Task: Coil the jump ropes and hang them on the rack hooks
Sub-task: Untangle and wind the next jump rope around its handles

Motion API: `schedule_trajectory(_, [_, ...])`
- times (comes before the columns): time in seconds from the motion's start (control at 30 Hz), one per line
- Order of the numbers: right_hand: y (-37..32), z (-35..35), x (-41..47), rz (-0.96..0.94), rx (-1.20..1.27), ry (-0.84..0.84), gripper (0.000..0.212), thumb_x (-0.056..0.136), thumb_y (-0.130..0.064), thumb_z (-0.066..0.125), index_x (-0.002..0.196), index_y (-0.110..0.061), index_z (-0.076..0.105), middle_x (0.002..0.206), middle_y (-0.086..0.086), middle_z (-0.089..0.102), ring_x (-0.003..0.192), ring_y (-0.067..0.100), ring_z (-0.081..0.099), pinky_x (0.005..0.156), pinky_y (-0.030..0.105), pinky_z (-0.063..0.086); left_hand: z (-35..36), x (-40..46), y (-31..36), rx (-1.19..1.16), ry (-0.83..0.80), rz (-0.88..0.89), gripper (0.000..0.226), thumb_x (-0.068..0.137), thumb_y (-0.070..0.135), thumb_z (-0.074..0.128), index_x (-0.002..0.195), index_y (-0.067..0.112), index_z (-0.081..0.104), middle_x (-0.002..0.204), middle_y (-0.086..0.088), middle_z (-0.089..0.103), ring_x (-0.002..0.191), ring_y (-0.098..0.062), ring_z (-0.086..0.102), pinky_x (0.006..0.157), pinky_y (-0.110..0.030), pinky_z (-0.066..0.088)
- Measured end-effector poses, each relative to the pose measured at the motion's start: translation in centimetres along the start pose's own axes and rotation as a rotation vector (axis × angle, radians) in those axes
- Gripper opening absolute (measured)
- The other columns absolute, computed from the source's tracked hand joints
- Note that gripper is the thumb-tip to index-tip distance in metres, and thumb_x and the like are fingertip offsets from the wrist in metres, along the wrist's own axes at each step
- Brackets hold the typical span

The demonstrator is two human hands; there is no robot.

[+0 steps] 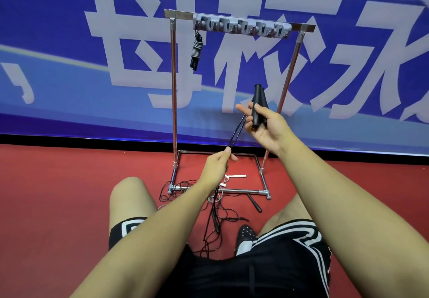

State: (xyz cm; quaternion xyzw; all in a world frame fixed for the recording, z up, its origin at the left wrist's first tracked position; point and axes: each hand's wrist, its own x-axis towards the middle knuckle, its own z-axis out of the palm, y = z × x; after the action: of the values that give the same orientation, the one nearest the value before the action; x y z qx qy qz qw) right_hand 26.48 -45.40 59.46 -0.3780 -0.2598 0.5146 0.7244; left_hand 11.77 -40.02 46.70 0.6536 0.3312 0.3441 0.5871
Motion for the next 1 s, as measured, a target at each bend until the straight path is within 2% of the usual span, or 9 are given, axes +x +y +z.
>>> schedule_trajectory(0.17, [0.6, -1.5, 0.7, -0.035, -0.126, 0.124, 0.014, 0.104, -0.008, 0.052, 0.117, -0.004, 0.055, 0.123, 0.023, 0.069, 0.060, 0.015, 0.055, 0.053, 0.021, 0.049, -0.2, 0.1, 0.9, 0.142, -0.107, 0.010, 0.057, 0.107, 0.047, 0.041, 0.081, 0.010, 0.075, 0.054, 0.007, 0.029, 0.049, -0.011, 0.027, 0.055, -0.032, 0.024])
schedule_trajectory(0.27, [1.0, -2.8, 0.7, -0.043, -0.332, 0.201, 0.013, 0.101, -0.004, 0.058, 0.114, -0.004, 0.058, 0.106, 0.018, 0.068, 0.060, 0.015, 0.058, 0.052, 0.022, 0.046, -0.7, 0.5, 1.6, 0.231, -0.162, -0.016, 0.058, 0.108, 0.043, 0.040, 0.077, 0.011, 0.076, 0.052, 0.006, 0.031, 0.047, -0.012, 0.028, 0.055, -0.033, 0.024])
schedule_trajectory(0.43, [1.9, -5.7, 0.3, 0.001, -1.035, 0.212, 0.006, 0.098, -0.005, 0.060, 0.099, -0.009, 0.054, 0.082, 0.016, 0.059, 0.051, 0.010, 0.060, 0.053, 0.028, 0.046, -1.4, 1.1, 3.2, 0.466, -0.227, -0.004, 0.020, 0.100, 0.033, 0.058, 0.105, 0.015, 0.066, 0.078, -0.001, 0.057, 0.059, -0.018, 0.048, 0.058, -0.027, 0.040])
schedule_trajectory(0.57, [3.2, -7.5, 0.0, 0.058, -1.530, 0.099, 0.025, 0.095, -0.007, 0.064, 0.117, -0.014, 0.055, 0.098, 0.016, 0.069, 0.070, 0.021, 0.065, 0.063, 0.029, 0.046, -1.8, 1.2, 4.7, 0.919, -0.241, 0.148, 0.023, 0.095, 0.034, 0.067, 0.110, 0.019, 0.059, 0.113, -0.005, 0.067, 0.098, -0.026, 0.063, 0.081, -0.035, 0.049])
schedule_trajectory(0.67, [4.6, -7.6, -0.6, 0.103, -1.870, -0.078, 0.042, 0.092, -0.015, 0.071, 0.131, -0.014, 0.056, 0.122, 0.011, 0.067, 0.106, 0.029, 0.065, 0.077, 0.027, 0.040, -1.4, 0.9, 6.0, 1.320, -0.223, 0.366, 0.023, 0.097, 0.034, 0.061, 0.113, 0.018, 0.065, 0.108, -0.008, 0.069, 0.100, -0.033, 0.065, 0.074, -0.037, 0.048])
schedule_trajectory(0.73, [5.4, -7.3, -1.0, 0.146, -1.963, -0.179, 0.045, 0.088, -0.027, 0.078, 0.128, -0.016, 0.059, 0.118, 0.007, 0.067, 0.106, 0.028, 0.063, 0.079, 0.029, 0.041, -1.3, 0.9, 6.8, 1.503, -0.299, 0.485, 0.025, 0.100, 0.037, 0.057, 0.113, 0.017, 0.066, 0.104, -0.008, 0.069, 0.093, -0.034, 0.066, 0.068, -0.036, 0.044])
schedule_trajectory(0.83, [6.0, -6.5, -1.9, 0.188, -2.013, -0.298, 0.030, 0.088, -0.043, 0.077, 0.104, -0.021, 0.064, 0.088, -0.003, 0.061, 0.085, 0.023, 0.056, 0.069, 0.032, 0.040, -2.1, 1.3, 8.1, 1.615, -0.449, 0.557, 0.032, 0.101, 0.045, 0.053, 0.107, 0.018, 0.069, 0.100, -0.006, 0.069, 0.091, -0.032, 0.065, 0.068, -0.035, 0.046])
schedule_trajectory(0.9, [6.1, -5.8, -2.5, 0.202, -1.966, -0.375, 0.026, 0.090, -0.044, 0.074, 0.085, -0.023, 0.060, 0.074, -0.005, 0.054, 0.075, 0.021, 0.051, 0.060, 0.032, 0.035, -2.9, 2.0, 8.8, 1.563, -0.547, 0.549, 0.032, 0.102, 0.046, 0.053, 0.107, 0.019, 0.071, 0.101, -0.003, 0.070, 0.093, -0.029, 0.064, 0.070, -0.034, 0.046])
schedule_trajectory(1.0, [5.4, -4.6, -3.6, 0.266, -1.767, -0.535, 0.030, 0.089, -0.049, 0.073, 0.096, -0.020, 0.072, 0.077, 0.002, 0.063, 0.069, 0.016, 0.049, 0.064, 0.031, 0.037, -4.4, 2.7, 9.6, 1.253, -0.722, 0.387, 0.029, 0.101, 0.043, 0.058, 0.103, 0.019, 0.074, 0.101, 0.002, 0.070, 0.093, -0.020, 0.063, 0.078, -0.033, 0.046])
